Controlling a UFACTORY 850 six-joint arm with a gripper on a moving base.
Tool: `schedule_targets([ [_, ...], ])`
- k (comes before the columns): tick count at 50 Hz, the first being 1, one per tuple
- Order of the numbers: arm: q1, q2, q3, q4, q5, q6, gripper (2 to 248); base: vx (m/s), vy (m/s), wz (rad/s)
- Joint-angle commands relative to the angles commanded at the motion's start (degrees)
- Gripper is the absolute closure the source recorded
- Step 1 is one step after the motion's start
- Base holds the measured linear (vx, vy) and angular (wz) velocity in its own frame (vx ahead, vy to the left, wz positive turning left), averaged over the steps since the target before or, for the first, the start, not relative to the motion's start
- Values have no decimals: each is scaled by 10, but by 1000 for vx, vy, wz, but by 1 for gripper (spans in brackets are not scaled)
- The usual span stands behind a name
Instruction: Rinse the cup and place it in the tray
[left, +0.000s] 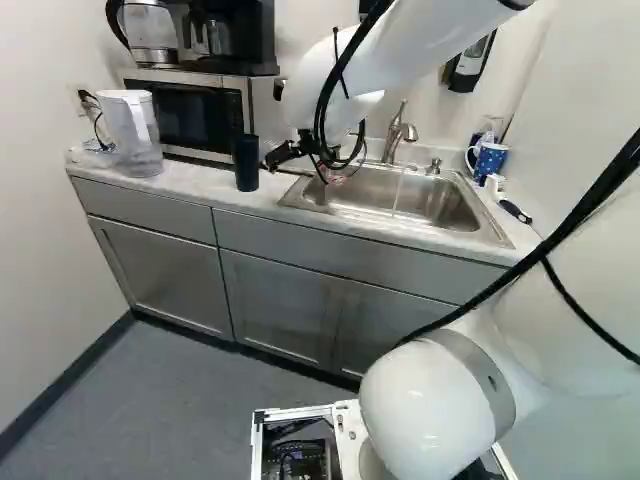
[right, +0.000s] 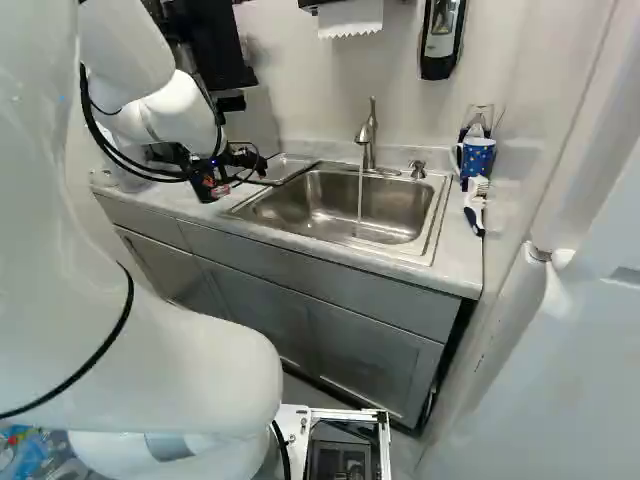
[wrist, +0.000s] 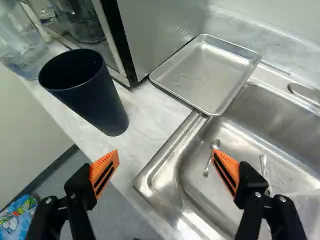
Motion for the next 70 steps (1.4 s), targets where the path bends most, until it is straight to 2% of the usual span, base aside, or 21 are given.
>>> schedule_targets([
  [47,88,-59,-54,0,0,0,3,0,0,0],
  [70,91,-61,-56,0,0,0,3,0,0,0],
])
